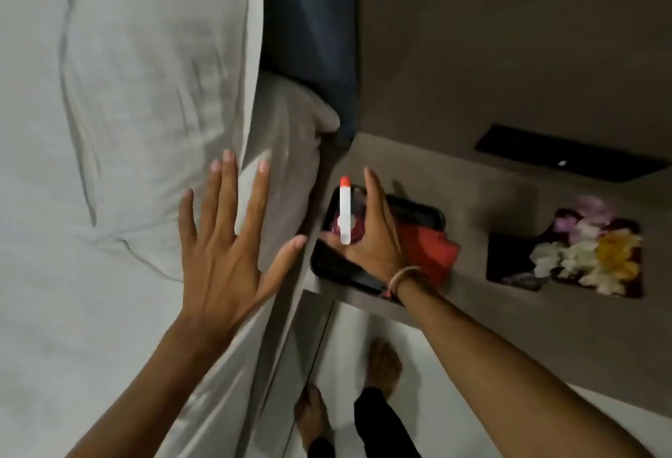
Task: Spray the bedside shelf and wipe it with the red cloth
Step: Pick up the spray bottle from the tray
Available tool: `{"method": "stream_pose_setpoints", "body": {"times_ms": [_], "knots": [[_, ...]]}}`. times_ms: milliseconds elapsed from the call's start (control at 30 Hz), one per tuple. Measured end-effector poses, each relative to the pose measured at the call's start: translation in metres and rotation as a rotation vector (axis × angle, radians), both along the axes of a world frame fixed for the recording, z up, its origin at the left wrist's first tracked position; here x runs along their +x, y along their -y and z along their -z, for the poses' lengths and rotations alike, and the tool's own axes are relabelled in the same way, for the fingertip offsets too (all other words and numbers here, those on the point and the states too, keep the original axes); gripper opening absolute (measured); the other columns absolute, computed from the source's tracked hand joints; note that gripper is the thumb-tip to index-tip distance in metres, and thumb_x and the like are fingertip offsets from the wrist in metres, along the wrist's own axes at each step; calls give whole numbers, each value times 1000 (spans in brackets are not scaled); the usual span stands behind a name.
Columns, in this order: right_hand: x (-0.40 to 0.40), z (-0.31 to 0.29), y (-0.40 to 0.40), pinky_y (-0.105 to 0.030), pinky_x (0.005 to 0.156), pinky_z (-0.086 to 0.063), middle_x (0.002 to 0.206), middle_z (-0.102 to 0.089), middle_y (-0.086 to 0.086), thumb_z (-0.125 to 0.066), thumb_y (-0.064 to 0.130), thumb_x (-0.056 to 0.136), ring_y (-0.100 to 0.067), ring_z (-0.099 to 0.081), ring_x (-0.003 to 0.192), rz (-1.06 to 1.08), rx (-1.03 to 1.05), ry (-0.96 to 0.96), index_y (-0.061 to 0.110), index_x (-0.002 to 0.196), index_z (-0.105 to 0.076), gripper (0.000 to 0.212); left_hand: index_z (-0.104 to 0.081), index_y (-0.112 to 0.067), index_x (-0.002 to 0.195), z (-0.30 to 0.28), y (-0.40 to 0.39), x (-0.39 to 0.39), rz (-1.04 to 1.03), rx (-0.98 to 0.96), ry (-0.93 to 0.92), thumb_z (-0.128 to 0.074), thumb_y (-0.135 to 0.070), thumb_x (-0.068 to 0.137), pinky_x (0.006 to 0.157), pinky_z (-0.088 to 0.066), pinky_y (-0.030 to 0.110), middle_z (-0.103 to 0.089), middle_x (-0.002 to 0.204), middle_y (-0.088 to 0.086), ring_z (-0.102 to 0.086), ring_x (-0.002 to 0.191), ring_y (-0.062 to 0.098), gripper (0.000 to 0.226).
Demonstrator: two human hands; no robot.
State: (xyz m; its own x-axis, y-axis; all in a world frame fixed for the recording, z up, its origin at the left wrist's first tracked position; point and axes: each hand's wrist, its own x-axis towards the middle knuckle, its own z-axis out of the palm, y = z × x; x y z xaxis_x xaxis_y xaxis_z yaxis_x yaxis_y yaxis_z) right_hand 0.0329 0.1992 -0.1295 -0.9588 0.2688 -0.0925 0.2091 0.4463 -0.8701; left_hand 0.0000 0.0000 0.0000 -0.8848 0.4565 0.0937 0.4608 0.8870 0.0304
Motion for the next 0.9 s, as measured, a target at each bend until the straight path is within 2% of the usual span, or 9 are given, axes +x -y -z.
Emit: {"method": "stream_pose_setpoints", "body": {"times_ms": [100,200,333,433,467,533,633,733,900], "knots": [[-28,14,26,-26,100,-54,137,-59,-15,-80,35,84,-20,-62,121,130,50,-211,3,144,-46,77,-15,-20,164,26,4,6,-34,19,13,-24,-70,97,128,-17,57,-10,173,15,-9,161,29,84],[-35,-2,42,-8,75,-51,104,-65,-11,-76,32,87,-5,-59,86,304,53,-331,6,119,-57,46,-11,-23,164,41,14,15,-23,102,16,-23,-69,98,129,-16,54,-8,173,14,-8,162,27,81],[15,-25,48,-10,77,-48,95,-66,-6,-72,34,90,-12,-63,82,547,25,-440,8,110,-57,36,-8,-25,164,49,21,32,38,123,13,-25,-66,99,128,-18,56,-10,173,14,-9,162,27,79],[89,-38,53,-4,79,-45,95,-59,24,-71,32,92,2,-62,86,669,11,-402,37,110,-51,28,-6,-27,164,54,7,50,140,133,35,-23,-68,98,127,-20,58,-10,173,13,-11,161,28,80],[114,-35,52,-3,80,-45,95,-57,28,-70,32,93,6,-61,87,699,10,-385,37,111,-52,26,-4,-28,164,57,3,53,172,119,47,-22,-70,97,128,-19,57,-9,173,13,-12,161,28,81],[162,-26,48,-2,79,-44,92,-56,28,-69,34,92,7,-61,86,789,64,-346,26,108,-57,21,-7,-27,164,64,-9,63,258,95,49,-23,-70,97,127,-21,57,-12,173,15,-18,159,30,82],[215,-7,37,-3,70,-45,89,-59,16,-72,37,87,-4,-63,81,910,64,-188,27,105,-56,26,-18,-23,163,79,-23,79,383,32,54,-23,-70,97,124,-25,58,-18,171,17,-25,157,32,82],[247,5,29,-1,69,-49,91,-60,14,-71,41,85,-2,-64,86,960,52,-99,26,110,-56,32,-22,-23,163,96,-29,89,445,14,101,-24,-69,95,123,-25,61,-17,172,16,-25,157,33,82],[261,22,22,-19,60,-61,90,-59,19,-69,51,83,-9,-66,72,966,100,-29,37,101,-50,29,-18,-23,163,116,-23,96,474,-21,107,-28,-70,91,122,-26,63,-16,172,18,-26,156,35,87]]}}
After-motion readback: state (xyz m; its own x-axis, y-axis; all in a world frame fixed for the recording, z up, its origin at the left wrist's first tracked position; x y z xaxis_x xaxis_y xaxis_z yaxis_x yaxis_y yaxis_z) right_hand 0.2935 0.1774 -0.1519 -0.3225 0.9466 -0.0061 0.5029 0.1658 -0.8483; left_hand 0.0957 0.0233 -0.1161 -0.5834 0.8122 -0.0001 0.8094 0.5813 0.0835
